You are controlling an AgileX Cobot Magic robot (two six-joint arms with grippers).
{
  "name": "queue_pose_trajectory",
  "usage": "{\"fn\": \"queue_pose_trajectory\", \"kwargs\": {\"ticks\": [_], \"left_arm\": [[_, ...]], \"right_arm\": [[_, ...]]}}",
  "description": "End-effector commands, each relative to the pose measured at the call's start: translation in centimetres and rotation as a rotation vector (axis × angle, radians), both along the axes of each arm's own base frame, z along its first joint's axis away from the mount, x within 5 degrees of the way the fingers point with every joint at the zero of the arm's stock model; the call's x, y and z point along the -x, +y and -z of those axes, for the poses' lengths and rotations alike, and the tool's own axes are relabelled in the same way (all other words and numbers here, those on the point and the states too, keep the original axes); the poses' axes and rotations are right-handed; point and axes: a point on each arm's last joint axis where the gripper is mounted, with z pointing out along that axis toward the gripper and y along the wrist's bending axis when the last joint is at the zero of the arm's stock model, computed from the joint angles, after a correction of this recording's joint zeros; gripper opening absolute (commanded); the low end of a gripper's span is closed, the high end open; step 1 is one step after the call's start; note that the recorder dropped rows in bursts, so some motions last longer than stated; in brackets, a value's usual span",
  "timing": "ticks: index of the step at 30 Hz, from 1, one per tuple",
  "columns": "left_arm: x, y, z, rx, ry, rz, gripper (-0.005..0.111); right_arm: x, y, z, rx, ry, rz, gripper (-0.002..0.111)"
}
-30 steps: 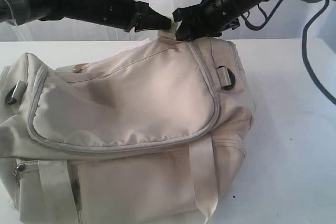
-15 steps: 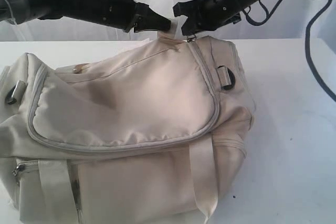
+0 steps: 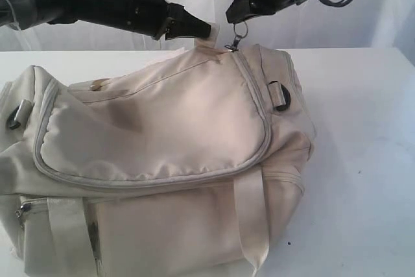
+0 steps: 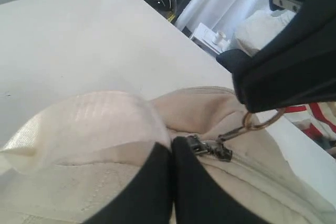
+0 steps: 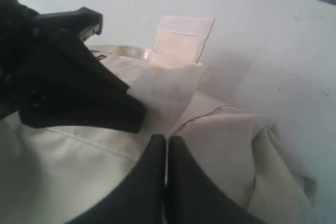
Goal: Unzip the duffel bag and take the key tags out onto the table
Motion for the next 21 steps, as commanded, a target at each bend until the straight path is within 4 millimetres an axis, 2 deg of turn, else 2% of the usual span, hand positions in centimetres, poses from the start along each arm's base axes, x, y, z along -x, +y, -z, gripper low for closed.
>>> {"fn": "queue_pose_trajectory", "kwargs": {"ticks": [1,10,15,21], "left_arm": [[0.9,-0.2,-2.6,0.076,-0.011,0.034,0.0],[0.5,-0.2,-2.0,0.07,-0.004,0.004,0.0],[-0.2,-0.4,0.6,0.039,0.065,0.007,0.0],[-0.4,-0.4,1.0,0.036,0.071,0.001,0.0]], "right_arm": [[1.1,-0.4,-1.5,0.008,-0.001,-0.03,0.0],[4.3,-1.5,-2.8,0.085,0.101,-0.137,0.0],[6.6,-2.5,-1.3,0.123,0.174,-0.151,0.0],[10.3,-4.1,0.3,0.137,0.195,-0.133,0.0]]}}
